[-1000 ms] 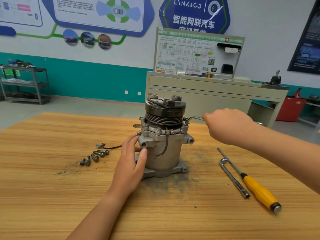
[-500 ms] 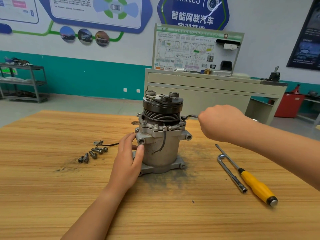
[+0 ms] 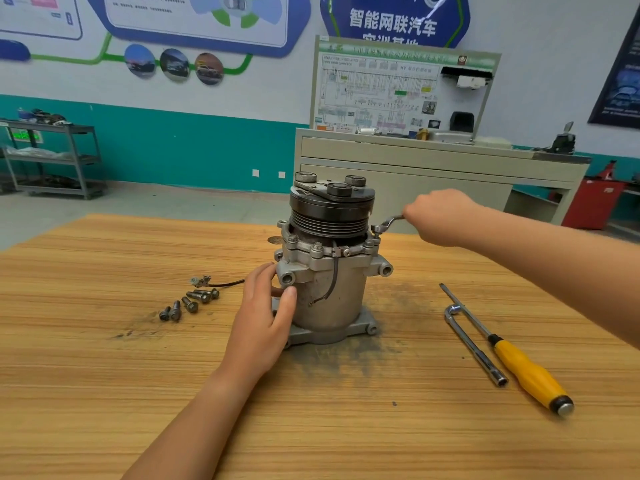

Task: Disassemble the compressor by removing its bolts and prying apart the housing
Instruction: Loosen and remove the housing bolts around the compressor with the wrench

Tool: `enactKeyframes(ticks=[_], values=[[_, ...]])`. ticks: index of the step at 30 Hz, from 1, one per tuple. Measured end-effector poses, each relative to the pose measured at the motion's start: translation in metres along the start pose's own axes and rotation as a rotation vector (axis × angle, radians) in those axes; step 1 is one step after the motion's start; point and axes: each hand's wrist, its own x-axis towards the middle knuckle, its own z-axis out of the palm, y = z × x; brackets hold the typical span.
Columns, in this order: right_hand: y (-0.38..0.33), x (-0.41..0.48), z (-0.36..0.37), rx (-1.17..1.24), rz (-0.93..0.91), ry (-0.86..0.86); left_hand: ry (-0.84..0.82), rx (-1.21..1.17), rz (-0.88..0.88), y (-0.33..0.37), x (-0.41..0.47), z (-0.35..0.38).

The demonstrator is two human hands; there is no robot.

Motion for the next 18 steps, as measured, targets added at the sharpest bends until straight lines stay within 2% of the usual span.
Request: enactKeyframes(ticks=[7,11,14,18], values=[[0.002,0.007,0.002,0.113,0.041,0.135,0.008,0.009,-0.010,0.000,-0.002,-0.001],[0.021,-0.011,0.002,0.290,0.095,0.272,0.013,0.010,-0.005,0.001,-0.002,-0.001],[0.025,-0.030,0.000,0.428,0.023,0.164,0.011,0.008,-0.013,0.002,-0.002,-0.002],[0.022,-0.045,0.000,0.421,0.020,0.089,0.010,0.009,-0.018,0.003,-0.002,-0.003]])
